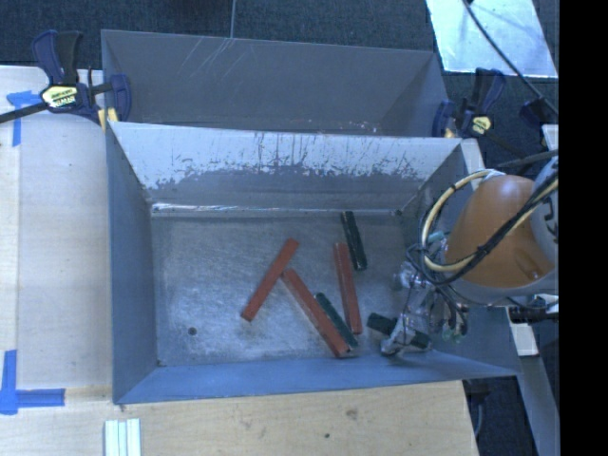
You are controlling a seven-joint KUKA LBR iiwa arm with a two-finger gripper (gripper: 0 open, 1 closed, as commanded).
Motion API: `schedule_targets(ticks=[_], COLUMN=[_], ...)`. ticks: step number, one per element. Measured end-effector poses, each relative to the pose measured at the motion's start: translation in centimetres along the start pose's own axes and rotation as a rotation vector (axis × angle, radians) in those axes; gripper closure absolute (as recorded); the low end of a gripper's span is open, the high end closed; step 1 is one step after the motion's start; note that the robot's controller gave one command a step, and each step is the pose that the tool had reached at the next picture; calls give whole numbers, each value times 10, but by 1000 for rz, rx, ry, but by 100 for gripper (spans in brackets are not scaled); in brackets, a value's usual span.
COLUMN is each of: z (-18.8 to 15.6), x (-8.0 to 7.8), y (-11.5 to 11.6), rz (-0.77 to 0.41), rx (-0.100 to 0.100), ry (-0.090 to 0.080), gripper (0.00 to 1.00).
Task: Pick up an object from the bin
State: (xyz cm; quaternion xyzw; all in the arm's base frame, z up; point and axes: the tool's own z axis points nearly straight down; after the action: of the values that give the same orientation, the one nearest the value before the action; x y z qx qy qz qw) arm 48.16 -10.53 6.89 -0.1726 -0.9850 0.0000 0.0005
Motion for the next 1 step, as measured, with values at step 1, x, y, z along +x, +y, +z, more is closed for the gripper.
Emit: schedule_targets(ticks=[1], z=[0], x=[0], y=[0], rz=[-2], rx=[0], ry=[-1], gripper=[0])
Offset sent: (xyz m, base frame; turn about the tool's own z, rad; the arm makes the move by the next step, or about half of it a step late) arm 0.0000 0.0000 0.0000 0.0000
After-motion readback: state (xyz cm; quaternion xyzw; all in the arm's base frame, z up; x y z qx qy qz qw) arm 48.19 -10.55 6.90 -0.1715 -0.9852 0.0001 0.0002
